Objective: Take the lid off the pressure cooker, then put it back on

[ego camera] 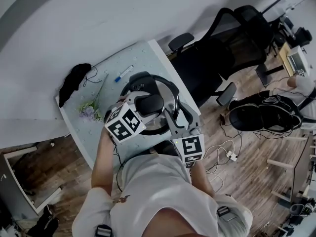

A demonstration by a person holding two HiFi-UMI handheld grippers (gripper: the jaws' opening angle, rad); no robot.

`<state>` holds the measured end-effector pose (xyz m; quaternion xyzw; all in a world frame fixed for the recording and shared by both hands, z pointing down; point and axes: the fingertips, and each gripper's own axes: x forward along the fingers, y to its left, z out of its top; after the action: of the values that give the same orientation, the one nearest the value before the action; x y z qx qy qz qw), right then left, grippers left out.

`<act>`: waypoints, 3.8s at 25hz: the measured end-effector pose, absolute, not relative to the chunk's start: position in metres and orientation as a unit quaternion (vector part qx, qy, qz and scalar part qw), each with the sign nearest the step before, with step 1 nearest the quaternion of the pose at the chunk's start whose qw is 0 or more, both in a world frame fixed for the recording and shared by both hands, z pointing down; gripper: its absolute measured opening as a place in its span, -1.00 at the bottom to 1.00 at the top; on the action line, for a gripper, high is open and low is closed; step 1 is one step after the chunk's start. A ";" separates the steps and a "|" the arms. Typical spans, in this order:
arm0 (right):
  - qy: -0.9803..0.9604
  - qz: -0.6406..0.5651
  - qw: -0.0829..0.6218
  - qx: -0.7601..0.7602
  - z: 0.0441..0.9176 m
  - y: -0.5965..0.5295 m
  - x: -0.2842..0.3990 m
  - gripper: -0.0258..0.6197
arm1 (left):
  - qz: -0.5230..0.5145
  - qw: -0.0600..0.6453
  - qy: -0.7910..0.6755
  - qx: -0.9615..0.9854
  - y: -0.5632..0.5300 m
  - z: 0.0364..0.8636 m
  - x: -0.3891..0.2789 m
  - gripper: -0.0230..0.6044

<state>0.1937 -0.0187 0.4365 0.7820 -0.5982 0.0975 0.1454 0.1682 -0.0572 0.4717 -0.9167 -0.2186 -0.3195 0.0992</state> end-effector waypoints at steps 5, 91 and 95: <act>-0.616 0.085 0.146 0.770 0.429 -0.024 0.181 -0.31 | -0.313 0.097 -0.185 -0.927 -0.066 0.459 0.157 -0.05; -0.872 0.120 0.267 0.393 0.581 -0.101 -0.102 -0.33 | -0.340 -0.108 0.257 -0.898 -0.117 0.640 -0.138 -0.05; -0.869 0.129 0.279 0.387 0.599 -0.101 -0.103 -0.33 | -0.336 -0.113 0.270 -0.895 -0.120 0.660 -0.139 -0.05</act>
<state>-0.1028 -0.1013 0.5993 0.3873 -0.8691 0.1289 0.2794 -0.1388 -0.1198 0.6599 -0.8952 0.2696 -0.3364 -0.1131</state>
